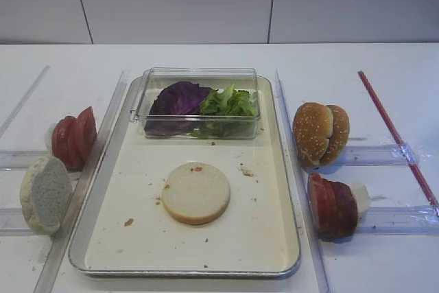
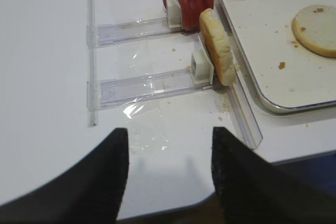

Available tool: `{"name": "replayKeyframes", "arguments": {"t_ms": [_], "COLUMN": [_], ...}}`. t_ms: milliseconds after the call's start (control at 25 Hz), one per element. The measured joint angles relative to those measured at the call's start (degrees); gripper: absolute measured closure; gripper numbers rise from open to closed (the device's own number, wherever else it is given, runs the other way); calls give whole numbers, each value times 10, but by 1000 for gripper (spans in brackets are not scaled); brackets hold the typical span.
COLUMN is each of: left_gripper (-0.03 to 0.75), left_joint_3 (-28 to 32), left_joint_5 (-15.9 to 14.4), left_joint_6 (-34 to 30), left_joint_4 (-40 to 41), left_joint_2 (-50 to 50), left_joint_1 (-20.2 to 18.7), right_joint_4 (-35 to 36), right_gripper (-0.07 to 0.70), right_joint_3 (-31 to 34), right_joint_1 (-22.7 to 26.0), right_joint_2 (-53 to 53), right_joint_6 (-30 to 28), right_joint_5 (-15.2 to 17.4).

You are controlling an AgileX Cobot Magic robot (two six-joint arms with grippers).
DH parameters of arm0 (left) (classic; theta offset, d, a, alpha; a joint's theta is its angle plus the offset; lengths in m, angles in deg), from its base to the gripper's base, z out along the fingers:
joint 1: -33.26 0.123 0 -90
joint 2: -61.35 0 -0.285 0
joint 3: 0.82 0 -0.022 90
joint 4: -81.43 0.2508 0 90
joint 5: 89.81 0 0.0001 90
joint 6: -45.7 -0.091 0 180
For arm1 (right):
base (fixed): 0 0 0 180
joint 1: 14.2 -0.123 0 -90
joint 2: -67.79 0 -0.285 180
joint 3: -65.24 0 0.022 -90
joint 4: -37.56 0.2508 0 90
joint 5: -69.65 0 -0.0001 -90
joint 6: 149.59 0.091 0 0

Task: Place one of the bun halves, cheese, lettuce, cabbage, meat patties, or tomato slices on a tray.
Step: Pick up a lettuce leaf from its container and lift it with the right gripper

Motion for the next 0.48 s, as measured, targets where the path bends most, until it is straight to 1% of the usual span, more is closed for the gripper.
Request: {"name": "replayKeyframes", "arguments": {"t_ms": [200,360,480], "left_gripper": [370,370,370], "left_joint_3": [0,0,0], "left_joint_5": [0,0,0], "left_joint_6": [0,0,0], "left_joint_4": [0,0,0], "left_joint_2": [0,0,0], "left_joint_1": [0,0,0], "right_joint_4": [4,21,20], "right_gripper": [150,150,150], "right_joint_3": [-61,-93,-117], "right_joint_1": [0,-3,-36], "right_joint_2": [-67,-118,-159], "right_joint_6": [3,5,19], "right_joint_5": [0,0,0]}}
